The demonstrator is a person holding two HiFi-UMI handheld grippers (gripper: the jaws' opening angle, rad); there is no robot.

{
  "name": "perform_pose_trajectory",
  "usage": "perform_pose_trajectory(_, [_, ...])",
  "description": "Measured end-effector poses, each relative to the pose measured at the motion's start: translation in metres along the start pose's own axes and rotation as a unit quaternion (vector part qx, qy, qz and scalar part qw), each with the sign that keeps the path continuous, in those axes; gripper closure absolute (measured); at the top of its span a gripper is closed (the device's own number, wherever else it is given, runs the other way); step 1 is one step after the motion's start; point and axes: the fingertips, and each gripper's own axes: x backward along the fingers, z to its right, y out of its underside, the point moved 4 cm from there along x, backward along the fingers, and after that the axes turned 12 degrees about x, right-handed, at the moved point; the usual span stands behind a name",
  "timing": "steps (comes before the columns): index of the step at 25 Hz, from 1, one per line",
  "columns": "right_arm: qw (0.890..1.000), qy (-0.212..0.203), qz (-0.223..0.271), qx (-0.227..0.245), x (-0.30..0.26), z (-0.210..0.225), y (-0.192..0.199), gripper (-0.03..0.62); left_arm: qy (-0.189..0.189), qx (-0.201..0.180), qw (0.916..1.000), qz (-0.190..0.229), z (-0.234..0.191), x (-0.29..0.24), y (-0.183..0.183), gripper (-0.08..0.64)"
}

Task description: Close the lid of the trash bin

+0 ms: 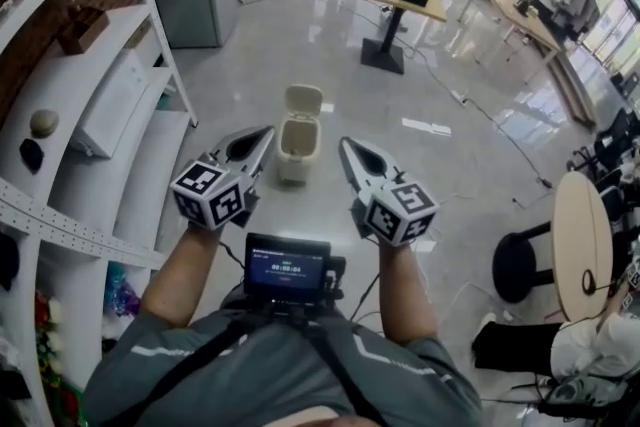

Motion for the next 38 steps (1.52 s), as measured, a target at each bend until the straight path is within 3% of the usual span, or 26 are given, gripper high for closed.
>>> perform_pose_trajectory(10, [1.000, 0.019, -0.016, 0.006, -0.081, 0.031, -0.005, 0.591, 0.032, 0.018, 0.9992, 0.012, -0.075, -0.046, -0.032, 0.565])
perform_pose_trajectory(21, [0.999, 0.027, -0.020, -0.003, -0.139, 0.060, -0.003, 0.591, 0.049, 0.033, 0.9982, -0.008, -0.112, -0.098, -0.032, 0.565])
perform_pose_trajectory(29, [1.000, -0.003, -0.002, -0.004, -0.184, 0.114, -0.003, 0.591, 0.033, 0.014, 0.9993, -0.009, -0.132, -0.155, -0.045, 0.565])
perform_pose_trajectory(38, [1.000, -0.003, 0.018, -0.001, -0.213, 0.217, -0.012, 0.591, 0.038, -0.006, 0.9993, 0.000, -0.146, -0.244, -0.071, 0.564])
